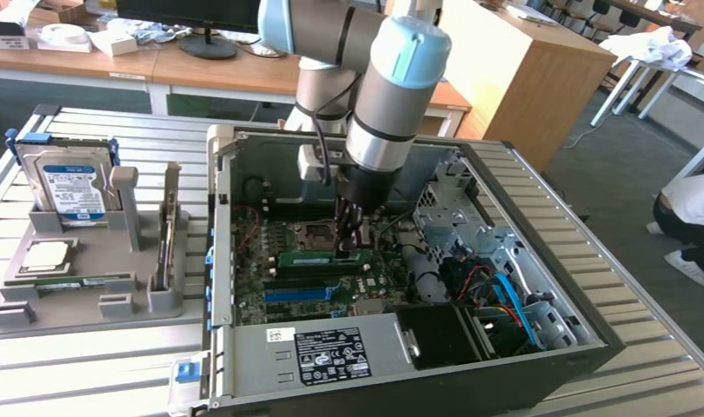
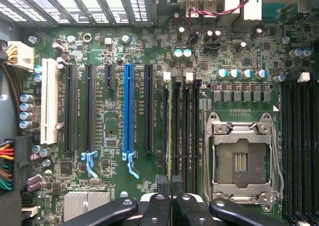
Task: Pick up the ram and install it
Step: 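Insert the ram into the slot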
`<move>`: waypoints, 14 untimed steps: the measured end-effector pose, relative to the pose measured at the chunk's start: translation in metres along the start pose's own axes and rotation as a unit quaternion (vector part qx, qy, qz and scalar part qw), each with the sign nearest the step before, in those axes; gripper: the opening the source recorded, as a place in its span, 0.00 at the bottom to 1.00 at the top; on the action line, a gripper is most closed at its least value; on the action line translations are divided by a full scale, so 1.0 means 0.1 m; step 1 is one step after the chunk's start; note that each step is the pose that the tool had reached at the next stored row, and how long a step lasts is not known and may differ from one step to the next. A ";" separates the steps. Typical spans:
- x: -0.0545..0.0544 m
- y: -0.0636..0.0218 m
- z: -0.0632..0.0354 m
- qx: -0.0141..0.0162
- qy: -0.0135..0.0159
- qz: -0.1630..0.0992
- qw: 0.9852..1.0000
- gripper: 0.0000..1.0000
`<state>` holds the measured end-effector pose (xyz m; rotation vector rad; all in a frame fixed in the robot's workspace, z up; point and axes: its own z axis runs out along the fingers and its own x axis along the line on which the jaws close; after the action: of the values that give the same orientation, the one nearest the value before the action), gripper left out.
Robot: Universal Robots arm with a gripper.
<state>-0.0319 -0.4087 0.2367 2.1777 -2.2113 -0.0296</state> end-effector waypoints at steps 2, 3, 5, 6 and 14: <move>0.00 0.000 0.003 0.000 0.000 0.000 1.000 0.12; 0.00 0.000 0.003 0.000 0.000 0.000 1.000 0.12; 0.00 0.000 0.006 0.000 0.000 0.000 1.000 0.12; 0.00 -0.001 0.012 0.000 0.000 0.000 1.000 0.12; 0.00 -0.001 0.030 0.000 0.000 0.000 1.000 0.12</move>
<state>-0.0319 -0.4087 0.2337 2.1776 -2.2113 -0.0295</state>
